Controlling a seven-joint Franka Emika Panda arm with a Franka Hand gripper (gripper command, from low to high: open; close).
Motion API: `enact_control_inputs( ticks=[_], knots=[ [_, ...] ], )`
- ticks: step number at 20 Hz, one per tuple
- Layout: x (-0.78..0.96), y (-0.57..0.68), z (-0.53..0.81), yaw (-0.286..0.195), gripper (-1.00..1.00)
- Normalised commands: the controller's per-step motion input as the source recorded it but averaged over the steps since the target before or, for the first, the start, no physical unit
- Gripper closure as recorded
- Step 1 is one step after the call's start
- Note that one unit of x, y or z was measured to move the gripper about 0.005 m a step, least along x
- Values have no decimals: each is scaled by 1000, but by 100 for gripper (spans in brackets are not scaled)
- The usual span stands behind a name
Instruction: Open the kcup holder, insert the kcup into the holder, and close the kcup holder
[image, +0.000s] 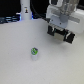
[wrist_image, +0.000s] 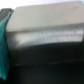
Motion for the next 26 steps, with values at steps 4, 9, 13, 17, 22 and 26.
enact_control_inputs(
  ticks=[4,9,13,17,22,26],
  knots=[
    [886,-362,145,-76,100],
    [853,-411,132,-74,100],
    [763,-421,112,-71,100],
    [373,-162,156,-70,-100],
    [205,-162,255,-102,-100],
    [208,-276,398,-140,-100]
  ],
)
